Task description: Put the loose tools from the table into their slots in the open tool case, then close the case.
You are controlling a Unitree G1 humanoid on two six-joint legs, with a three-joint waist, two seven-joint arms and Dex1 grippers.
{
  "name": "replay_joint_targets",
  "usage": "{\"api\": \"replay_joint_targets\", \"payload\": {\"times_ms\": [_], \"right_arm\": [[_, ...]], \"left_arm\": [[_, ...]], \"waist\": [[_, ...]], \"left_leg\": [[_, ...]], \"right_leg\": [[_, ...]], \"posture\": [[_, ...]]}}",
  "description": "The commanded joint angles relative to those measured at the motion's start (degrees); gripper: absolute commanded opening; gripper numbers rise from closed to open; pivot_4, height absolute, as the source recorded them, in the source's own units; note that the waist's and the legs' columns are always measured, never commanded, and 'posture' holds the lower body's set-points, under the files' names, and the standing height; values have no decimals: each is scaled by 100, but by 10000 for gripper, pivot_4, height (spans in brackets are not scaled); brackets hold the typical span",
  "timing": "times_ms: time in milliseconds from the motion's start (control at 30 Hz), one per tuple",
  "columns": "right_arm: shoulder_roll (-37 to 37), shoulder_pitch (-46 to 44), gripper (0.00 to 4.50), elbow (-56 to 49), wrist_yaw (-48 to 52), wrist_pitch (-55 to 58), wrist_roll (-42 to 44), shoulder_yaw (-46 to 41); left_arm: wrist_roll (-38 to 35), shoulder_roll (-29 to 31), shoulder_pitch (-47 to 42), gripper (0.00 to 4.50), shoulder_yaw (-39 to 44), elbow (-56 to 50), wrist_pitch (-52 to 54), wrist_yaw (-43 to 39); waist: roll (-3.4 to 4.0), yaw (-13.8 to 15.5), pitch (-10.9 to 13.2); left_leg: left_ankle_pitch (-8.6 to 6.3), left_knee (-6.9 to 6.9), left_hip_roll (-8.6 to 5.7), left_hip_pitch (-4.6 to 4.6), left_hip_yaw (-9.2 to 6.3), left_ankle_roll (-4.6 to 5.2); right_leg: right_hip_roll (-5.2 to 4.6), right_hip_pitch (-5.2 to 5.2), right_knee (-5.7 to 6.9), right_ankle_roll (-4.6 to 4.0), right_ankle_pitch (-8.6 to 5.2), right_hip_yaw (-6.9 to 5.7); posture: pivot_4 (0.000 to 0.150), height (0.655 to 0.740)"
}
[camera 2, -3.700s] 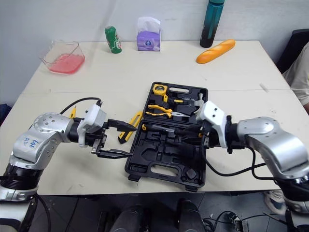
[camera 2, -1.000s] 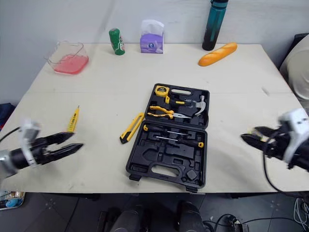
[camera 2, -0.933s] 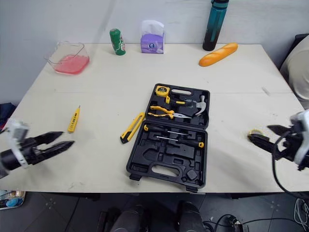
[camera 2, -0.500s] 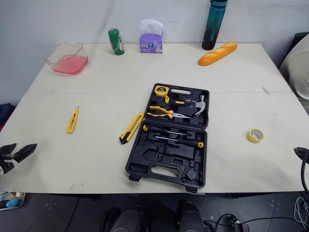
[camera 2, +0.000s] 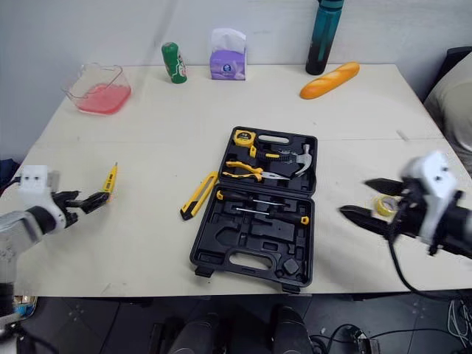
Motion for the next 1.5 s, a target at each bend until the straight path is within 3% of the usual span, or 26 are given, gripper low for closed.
{"api": "replay_joint_targets", "payload": {"times_ms": [33,233,433,467,733,767,867,1000,1100,1167,1233,1333,1500], "right_arm": [[-73,-538,44591,-396,5,78,486,559],[435,-1990,44591,-355,-140,-22,689,1846],[932,-2784,44591,-128,-200,-117,475,2637],[991,-2854,45000,-68,-214,-150,417,2712],[1106,-2918,45000,44,-182,-212,325,2817],[1090,-2888,45000,34,-162,-212,319,2820],[998,-2783,45000,16,-102,-182,347,2740],[845,-2621,45000,-30,-92,-59,501,2498],[749,-2479,45000,-124,-98,-20,574,2374],[629,-2199,45000,-284,-137,-31,553,2278],[531,-1961,45000,-395,-169,-75,481,2232],[356,-1519,45000,-610,-248,-214,191,2228],[27,-677,45000,-956,-228,-241,-66,2129]], "left_arm": [[216,-109,-426,45000,-114,152,180,375],[522,-441,-1013,45000,-535,847,165,652],[761,-729,-1353,45000,-657,1490,122,856],[810,-755,-1371,39160,-659,1567,130,888],[962,-727,-1484,6833,-708,1809,-85,777],[970,-643,-1480,5615,-752,1768,-145,647],[1122,-136,-1285,5677,-1208,1355,-783,-182],[313,398,-934,5677,-1484,56,-1005,-2004],[98,934,-716,5677,-1947,-821,-1334,-3249],[-156,1231,-1075,5677,-2495,-1220,-1214,-4150],[-171,1292,-1543,5677,-2982,-1237,-1029,-4577],[420,1053,-2413,5677,-4015,-931,-912,-4800],[1281,455,-3493,5677,-5154,-67,-1595,-5370]], "waist": [[-7,5,2],[-18,10,4],[-20,27,2],[-20,25,2],[-20,14,0],[-20,15,0],[-20,4,0],[-22,2,1],[-26,-4,4],[-24,0,5],[-21,36,7],[-21,29,8],[-24,11,9]], "left_leg": [[0,-1,0,-3,0,0],[12,4,-5,-21,7,6],[24,11,-1,-19,6,0],[26,15,-1,-19,6,0],[27,17,-1,-11,8,-3],[27,17,-1,-11,8,-3],[27,18,0,-13,8,-4],[22,16,3,-37,14,-7],[21,41,4,-86,-10,-7],[20,39,6,-87,-9,-8],[21,44,5,-87,-14,-6],[25,52,3,-78,-13,2],[29,52,2,-79,-1,11]], "right_leg": [[2,-2,-3,0,0,0],[42,-14,-7,2,1,-5],[51,-15,3,2,2,4],[50,-14,9,2,2,8],[46,-15,20,2,2,20],[47,-15,21,2,2,20],[46,-16,20,1,2,20],[44,-38,9,1,2,21],[31,-59,1,1,2,1],[43,-58,-5,1,2,-6],[55,-50,-4,0,2,-12],[59,-40,5,3,4,-15],[69,-45,10,9,9,-34]], "posture": [[1500,7327],[1500,7327],[1500,7327],[1500,7327],[1500,7327],[1500,7327],[1500,7327],[1500,7327],[1500,7327],[1500,7327],[1500,7327],[1500,7327],[1500,7327]]}}
